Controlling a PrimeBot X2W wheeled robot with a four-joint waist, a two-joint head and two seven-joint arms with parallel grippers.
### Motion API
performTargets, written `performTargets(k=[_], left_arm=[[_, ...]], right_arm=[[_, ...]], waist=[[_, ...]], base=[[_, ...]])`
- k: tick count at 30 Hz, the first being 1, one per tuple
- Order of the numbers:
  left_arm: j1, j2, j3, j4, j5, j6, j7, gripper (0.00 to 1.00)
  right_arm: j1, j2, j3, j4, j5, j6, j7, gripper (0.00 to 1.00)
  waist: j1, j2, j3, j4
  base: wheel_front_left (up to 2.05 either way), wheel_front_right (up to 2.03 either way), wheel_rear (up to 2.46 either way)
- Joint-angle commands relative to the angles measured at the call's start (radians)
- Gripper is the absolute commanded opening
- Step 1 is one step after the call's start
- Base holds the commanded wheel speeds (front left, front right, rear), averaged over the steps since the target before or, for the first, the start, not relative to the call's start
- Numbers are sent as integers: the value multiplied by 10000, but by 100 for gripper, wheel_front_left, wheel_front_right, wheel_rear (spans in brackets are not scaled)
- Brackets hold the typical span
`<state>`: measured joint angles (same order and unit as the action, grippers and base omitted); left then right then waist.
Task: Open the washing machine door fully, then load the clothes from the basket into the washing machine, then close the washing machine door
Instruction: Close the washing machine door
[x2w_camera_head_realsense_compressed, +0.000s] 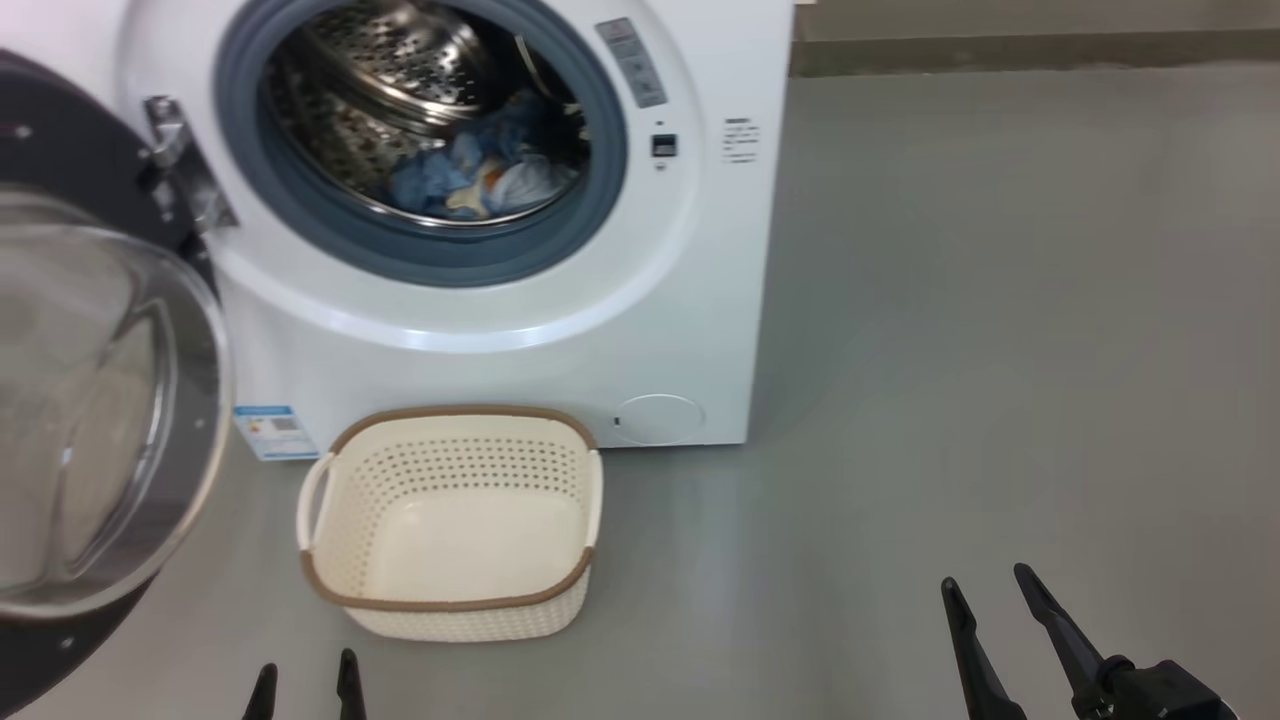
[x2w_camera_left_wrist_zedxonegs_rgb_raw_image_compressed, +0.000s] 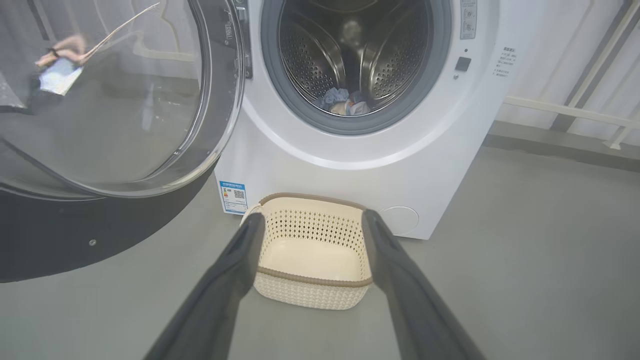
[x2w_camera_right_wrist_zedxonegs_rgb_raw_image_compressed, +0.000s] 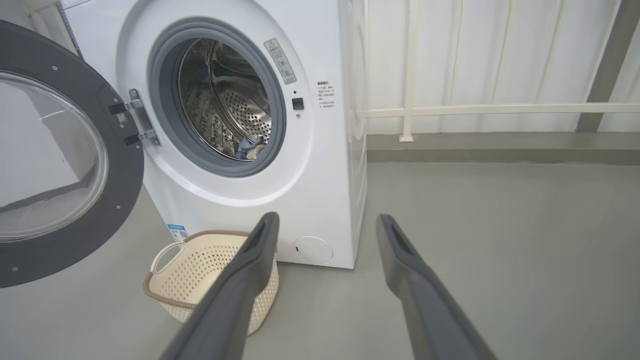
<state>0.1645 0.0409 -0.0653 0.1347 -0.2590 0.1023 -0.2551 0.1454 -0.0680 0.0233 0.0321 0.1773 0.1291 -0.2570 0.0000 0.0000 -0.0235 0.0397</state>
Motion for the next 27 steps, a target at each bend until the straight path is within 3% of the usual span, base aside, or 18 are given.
performTargets(k=[1,17,21,27], left_arm=[[-259,93,347,-277,88,31,-67,100],[-232,93,378,-433,-60,88,-67,100],[-272,93,327,-449,-113,103,-67,100],[-194,93,446,-681,-286,308,-67,100]], right_arm=[[-142,-82,248,-257,-136,16,-48,100],[-555,-385,722,-204,-88,16,-48,100],[-597,-403,769,-216,-92,16,-48,100],[-926,-526,1109,-94,-56,16,-48,100]], waist=[[0,0,-11,411],[0,0,-54,3943],[0,0,-44,4511],[0,0,159,4673]], base=[[0,0,0],[0,0,0],[0,0,0],[0,0,0]])
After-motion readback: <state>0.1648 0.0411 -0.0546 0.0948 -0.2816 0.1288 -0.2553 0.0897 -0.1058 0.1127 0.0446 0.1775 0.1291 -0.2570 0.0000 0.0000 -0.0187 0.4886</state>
